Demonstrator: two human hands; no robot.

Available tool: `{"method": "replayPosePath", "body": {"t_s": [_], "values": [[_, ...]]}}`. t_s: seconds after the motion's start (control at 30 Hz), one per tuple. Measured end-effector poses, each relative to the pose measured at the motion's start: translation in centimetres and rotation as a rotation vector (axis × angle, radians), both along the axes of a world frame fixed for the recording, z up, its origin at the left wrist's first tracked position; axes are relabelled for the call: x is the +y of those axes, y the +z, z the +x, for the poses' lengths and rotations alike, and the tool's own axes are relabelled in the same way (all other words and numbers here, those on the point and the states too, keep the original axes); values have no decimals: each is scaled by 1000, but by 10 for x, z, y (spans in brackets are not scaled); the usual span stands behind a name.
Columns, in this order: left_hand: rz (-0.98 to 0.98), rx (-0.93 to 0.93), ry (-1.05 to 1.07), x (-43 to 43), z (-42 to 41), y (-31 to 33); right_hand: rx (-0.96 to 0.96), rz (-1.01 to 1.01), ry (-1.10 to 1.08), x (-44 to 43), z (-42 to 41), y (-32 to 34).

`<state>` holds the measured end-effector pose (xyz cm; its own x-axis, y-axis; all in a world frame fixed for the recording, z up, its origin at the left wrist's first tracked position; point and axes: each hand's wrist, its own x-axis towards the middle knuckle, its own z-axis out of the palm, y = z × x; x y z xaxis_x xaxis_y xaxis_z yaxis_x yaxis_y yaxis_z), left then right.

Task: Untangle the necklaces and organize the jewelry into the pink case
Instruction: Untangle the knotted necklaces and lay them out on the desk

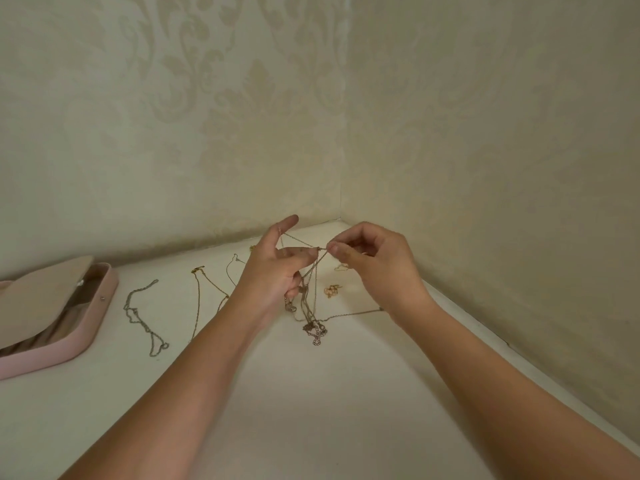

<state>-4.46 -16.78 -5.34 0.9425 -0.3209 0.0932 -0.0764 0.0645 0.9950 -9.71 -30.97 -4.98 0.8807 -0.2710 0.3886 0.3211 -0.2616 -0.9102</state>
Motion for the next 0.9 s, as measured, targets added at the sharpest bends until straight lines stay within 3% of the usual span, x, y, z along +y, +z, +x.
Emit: {"method": "replayPosePath", "body": {"t_s": [0.1,0.23,0.33,0.5,0.7,0.9], "values": [[-78,53,-107,-1,-3,3,-76,-25,-67,3,4,-5],[-185,202,-159,-5,-3,4,-3,333,57,6,6,-5],[-196,229,-85,-5,0,3,12,292,91,3,6,-3],[-297,199,19,-5,1,6,-1,340,392,5,0,0],[-173,191,-156,-3,-1,4,-19,283,69,-7,6,0],[-109,156,-225,-3,-3,4,142,408,307,-3,5,-3]]}}
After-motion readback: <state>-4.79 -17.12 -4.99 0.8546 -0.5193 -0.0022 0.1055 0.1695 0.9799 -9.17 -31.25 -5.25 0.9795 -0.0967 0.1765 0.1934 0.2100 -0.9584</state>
